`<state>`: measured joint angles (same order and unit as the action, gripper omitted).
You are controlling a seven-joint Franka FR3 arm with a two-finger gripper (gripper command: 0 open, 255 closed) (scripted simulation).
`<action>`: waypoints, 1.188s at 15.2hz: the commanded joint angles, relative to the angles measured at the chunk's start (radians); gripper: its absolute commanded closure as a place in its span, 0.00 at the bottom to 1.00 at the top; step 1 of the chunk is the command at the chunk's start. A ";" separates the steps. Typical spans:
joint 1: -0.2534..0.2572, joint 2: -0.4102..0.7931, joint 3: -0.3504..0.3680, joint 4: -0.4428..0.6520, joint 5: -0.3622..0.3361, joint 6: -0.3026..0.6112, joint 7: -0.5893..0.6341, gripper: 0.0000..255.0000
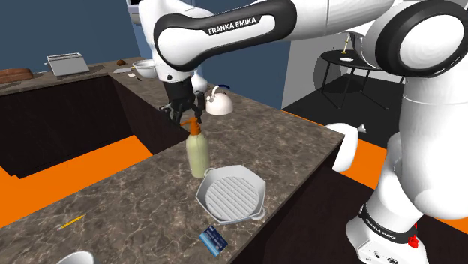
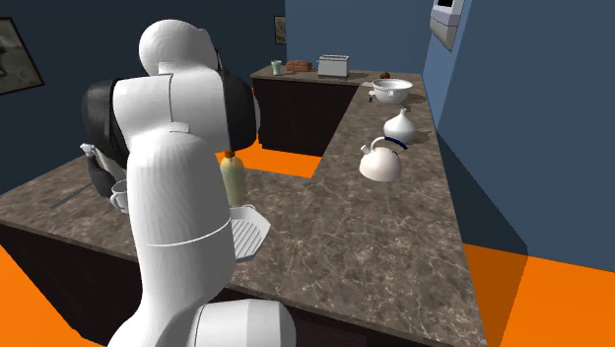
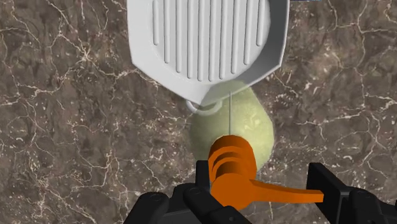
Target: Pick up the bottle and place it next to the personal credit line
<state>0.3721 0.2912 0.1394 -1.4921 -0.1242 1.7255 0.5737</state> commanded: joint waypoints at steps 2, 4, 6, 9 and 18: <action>0.047 0.049 0.022 0.069 -0.010 -0.026 0.066 1.00; 0.079 0.088 0.034 0.127 -0.017 -0.048 0.105 1.00; 0.113 0.133 0.044 0.193 -0.025 -0.075 0.143 1.00; 0.167 0.213 0.056 0.316 -0.040 -0.123 0.197 1.00; 0.222 0.302 0.064 0.377 -0.056 -0.101 0.256 1.00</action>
<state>0.5943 0.5907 0.2036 -1.1070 -0.1791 1.6129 0.8282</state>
